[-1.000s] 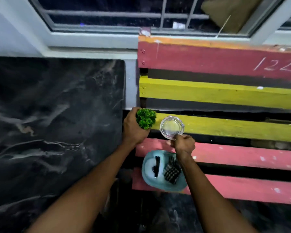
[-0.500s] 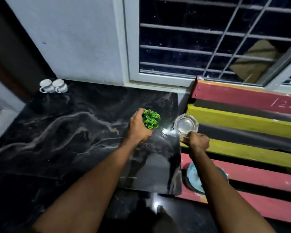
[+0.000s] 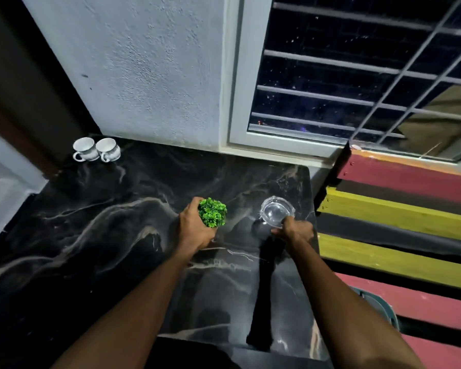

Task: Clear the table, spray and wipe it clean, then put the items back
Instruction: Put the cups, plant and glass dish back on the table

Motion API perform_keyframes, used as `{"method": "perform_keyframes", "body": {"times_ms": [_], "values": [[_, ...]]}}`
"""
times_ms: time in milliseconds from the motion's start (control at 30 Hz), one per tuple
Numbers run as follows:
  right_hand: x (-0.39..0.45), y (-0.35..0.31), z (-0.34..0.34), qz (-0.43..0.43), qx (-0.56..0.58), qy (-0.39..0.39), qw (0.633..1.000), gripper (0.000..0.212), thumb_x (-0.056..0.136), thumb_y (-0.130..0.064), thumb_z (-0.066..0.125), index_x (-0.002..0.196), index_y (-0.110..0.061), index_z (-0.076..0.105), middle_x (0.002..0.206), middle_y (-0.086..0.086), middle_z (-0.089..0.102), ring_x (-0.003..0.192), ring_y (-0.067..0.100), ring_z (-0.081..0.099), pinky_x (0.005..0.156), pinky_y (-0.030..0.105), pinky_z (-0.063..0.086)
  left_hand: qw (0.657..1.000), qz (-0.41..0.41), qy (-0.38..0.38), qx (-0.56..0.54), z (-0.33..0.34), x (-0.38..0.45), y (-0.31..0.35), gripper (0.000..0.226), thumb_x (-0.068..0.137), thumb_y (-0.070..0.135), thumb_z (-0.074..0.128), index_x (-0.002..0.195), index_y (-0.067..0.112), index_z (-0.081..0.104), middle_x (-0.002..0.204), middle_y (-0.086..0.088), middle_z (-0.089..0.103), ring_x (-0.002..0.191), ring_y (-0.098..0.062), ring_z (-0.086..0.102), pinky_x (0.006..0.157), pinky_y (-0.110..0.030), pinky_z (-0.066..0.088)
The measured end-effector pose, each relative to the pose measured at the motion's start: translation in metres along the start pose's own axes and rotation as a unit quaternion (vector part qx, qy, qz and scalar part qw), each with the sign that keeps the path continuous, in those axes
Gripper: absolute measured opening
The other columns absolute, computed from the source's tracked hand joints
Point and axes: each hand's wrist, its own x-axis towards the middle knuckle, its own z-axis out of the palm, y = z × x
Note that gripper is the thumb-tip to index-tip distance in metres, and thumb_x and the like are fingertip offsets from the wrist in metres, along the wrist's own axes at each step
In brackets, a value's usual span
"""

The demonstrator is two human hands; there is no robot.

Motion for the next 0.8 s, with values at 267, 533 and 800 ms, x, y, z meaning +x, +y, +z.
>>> {"method": "perform_keyframes", "body": {"times_ms": [267,533,800], "values": [[0.085,-0.024,0.057,0.020,-0.052,0.035,0.998,0.034,0.082,-0.031,0.076,0.094,0.001,0.070,0.084,0.019,0.077,0.070,0.031,0.077,0.070,0.044,0.066,0.999,-0.026,-0.041,-0.008,0.019,0.087,0.000,0.059,0.057,0.011,0.090,0.107,0.021,0.060,0.091,0.002,0.068,0.083,-0.017,0.065,0.069,-0.019,0.045],[0.099,-0.054,0.084,-0.003,-0.147,0.086,0.985,0.036,0.080,-0.029,0.073,0.101,0.000,0.076,0.096,0.018,0.076,0.090,0.029,0.075,0.083,0.036,0.062,0.998,-0.009,-0.056,-0.011,0.029,0.141,-0.015,0.057,0.056,0.004,0.088,0.106,0.014,0.063,0.092,-0.003,0.067,0.082,-0.017,0.059,0.069,-0.009,0.035],[0.090,-0.079,0.091,-0.026,-0.212,0.134,0.968,0.042,0.088,-0.021,0.073,0.121,0.006,0.068,0.123,0.027,0.068,0.113,0.040,0.068,0.084,0.036,0.054,0.994,0.013,-0.107,0.005,0.025,0.174,-0.035,0.062,0.055,0.005,0.089,0.108,0.018,0.060,0.096,-0.002,0.067,0.087,-0.019,0.062,0.073,-0.018,0.043]]}}
